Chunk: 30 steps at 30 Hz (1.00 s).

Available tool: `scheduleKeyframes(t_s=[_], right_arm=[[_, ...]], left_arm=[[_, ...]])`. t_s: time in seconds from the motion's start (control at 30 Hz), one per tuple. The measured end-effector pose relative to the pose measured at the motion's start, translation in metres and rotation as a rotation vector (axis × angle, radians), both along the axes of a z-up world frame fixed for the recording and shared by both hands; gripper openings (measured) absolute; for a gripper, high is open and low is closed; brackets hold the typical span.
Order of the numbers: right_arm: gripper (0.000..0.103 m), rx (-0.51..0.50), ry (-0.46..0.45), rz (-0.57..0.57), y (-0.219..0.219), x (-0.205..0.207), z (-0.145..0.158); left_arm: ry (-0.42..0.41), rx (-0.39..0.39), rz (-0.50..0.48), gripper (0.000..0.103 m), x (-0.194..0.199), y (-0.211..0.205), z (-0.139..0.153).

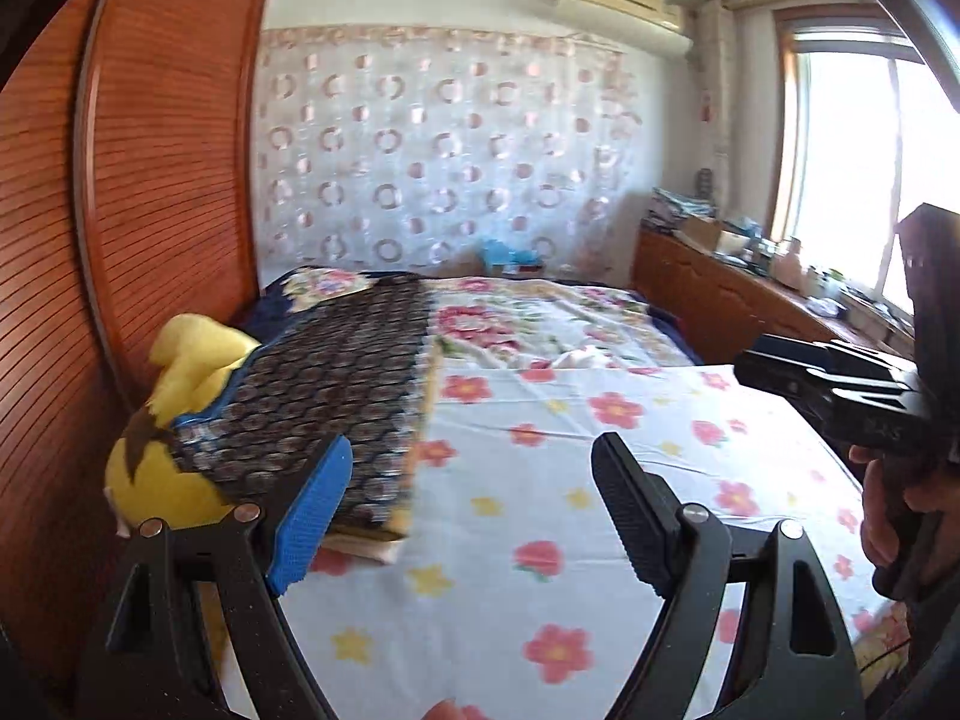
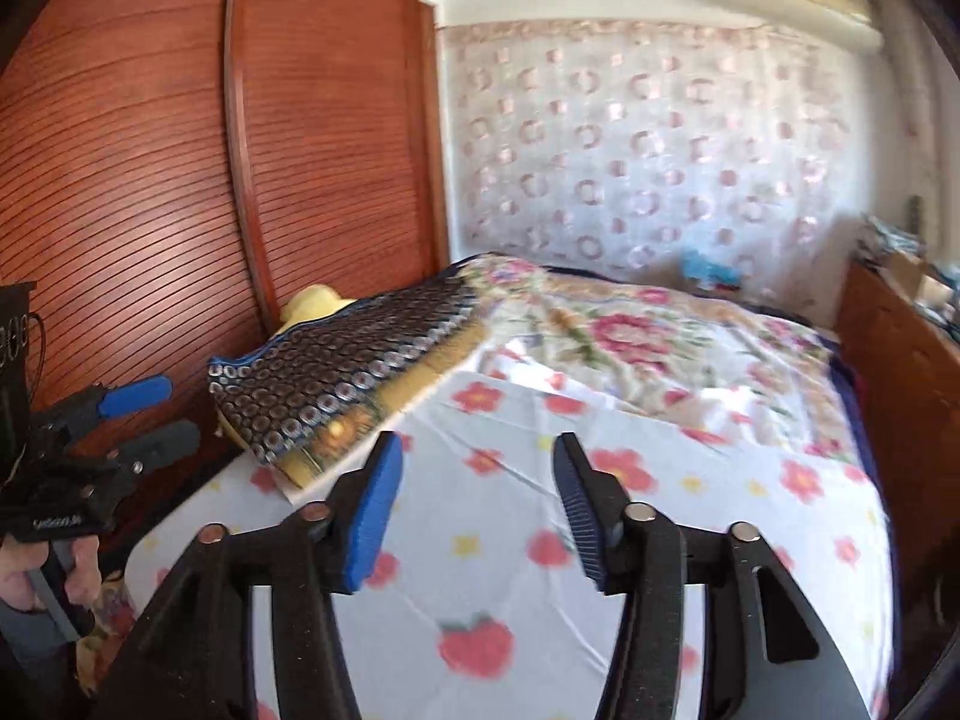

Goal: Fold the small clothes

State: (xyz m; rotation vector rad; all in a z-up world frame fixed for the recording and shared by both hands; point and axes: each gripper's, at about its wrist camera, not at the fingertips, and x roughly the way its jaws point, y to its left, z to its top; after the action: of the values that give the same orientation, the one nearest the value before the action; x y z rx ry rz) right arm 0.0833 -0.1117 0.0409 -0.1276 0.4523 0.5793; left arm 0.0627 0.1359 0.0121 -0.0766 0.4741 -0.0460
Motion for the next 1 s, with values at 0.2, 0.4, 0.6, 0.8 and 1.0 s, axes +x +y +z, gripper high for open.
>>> scheduleKeyframes(t_s=[0.2,0.4,0.6,0.8,1.0], right_arm=[[0.073,0.026,-0.050,-0.162,-0.040,-0.055,0.010],[0.079,0.063,-0.107,-0.252,-0.066,-0.107,0.015],[0.079,0.071,-0.134,-0.303,-0.041,-0.133,0.003],[0.079,0.080,-0.127,-0.322,-0.027,-0.134,-0.007],[0.079,0.087,-0.121,-0.338,-0.027,-0.142,-0.005]], left_arm=[[-0.030,0.020,-0.056,0.083,-0.006,-0.037,0.016],[-0.038,0.023,-0.057,0.083,-0.009,-0.061,0.025],[-0.049,0.019,-0.073,0.083,-0.014,-0.073,0.028],[-0.050,0.033,-0.067,0.083,-0.015,-0.075,0.028],[-0.049,0.035,-0.059,0.083,-0.015,-0.075,0.027]])
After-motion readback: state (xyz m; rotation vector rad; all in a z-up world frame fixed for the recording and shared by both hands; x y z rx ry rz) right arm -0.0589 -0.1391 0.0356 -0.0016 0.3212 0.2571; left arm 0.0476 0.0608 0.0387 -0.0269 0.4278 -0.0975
